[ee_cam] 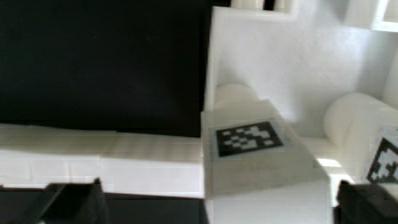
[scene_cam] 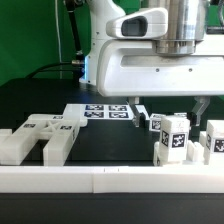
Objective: Assemble chair
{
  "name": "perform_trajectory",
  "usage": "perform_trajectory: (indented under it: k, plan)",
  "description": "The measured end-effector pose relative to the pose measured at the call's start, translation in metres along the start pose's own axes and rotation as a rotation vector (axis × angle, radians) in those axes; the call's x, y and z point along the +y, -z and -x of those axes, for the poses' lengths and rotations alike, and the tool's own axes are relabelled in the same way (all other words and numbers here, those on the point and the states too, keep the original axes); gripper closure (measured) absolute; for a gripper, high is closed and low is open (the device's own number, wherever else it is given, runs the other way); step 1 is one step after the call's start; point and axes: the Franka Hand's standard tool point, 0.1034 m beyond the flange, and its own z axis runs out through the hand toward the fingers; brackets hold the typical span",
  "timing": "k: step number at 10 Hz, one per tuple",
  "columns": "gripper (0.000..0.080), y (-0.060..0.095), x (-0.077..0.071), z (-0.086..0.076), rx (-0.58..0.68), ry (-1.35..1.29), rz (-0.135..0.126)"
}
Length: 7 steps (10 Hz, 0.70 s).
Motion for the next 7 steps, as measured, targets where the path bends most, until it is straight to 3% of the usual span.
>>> perform_trajectory:
  k: [2,3,7]
  plan:
    - [0.0417,-0.0002,0.0,0.0001,0.0,-0.036,0.0]
    - [0.0506,-0.0001,0.0001,0.0,0.0,-0.036,0.0]
    - [0.0506,-0.0001,0.0002,0.0,-0.001,-0.347,-0.01]
